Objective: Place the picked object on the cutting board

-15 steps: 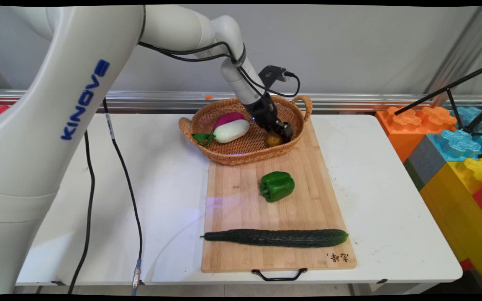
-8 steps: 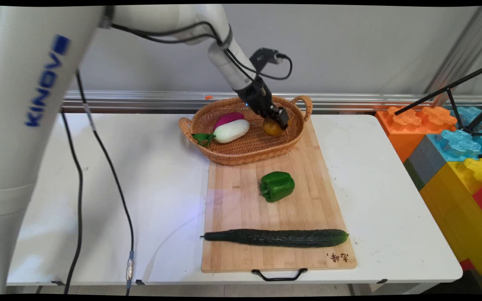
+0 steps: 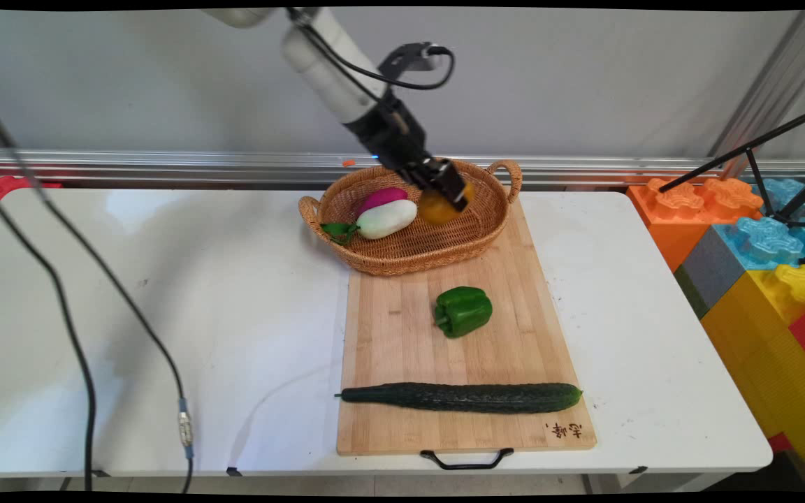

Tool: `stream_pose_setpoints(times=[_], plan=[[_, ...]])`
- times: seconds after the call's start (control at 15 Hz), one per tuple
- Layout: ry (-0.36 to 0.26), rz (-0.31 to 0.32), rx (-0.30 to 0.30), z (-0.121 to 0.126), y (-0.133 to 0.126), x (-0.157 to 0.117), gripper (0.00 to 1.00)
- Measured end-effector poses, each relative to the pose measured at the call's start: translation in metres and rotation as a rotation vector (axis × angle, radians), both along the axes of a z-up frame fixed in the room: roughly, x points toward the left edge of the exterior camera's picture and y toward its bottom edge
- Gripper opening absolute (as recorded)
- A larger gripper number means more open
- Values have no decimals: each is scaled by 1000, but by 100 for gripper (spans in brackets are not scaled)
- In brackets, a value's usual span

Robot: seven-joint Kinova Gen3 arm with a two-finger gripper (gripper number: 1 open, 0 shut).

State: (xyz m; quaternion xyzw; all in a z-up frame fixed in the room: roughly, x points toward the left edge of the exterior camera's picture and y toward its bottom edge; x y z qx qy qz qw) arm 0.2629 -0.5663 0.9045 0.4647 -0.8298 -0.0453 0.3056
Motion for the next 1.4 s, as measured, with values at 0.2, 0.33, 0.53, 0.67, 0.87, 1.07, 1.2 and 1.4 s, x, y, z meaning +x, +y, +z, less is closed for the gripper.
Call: stream_pose_setpoints(times=[0.2, 0.33, 0.53, 0.67, 0.87, 1.07, 1.2, 1.4], plan=[[-17, -72, 68, 11, 44, 21, 0], [-33, -136, 96, 10, 70, 30, 0], [-61, -214, 86, -6, 95, 33, 0], [-78, -250, 68, -23, 105, 31, 0], [-106, -299, 44, -59, 116, 26, 0], [-123, -332, 25, -89, 123, 21, 0], [-127, -347, 12, -105, 126, 17, 0], [-129, -361, -8, -122, 128, 11, 0]])
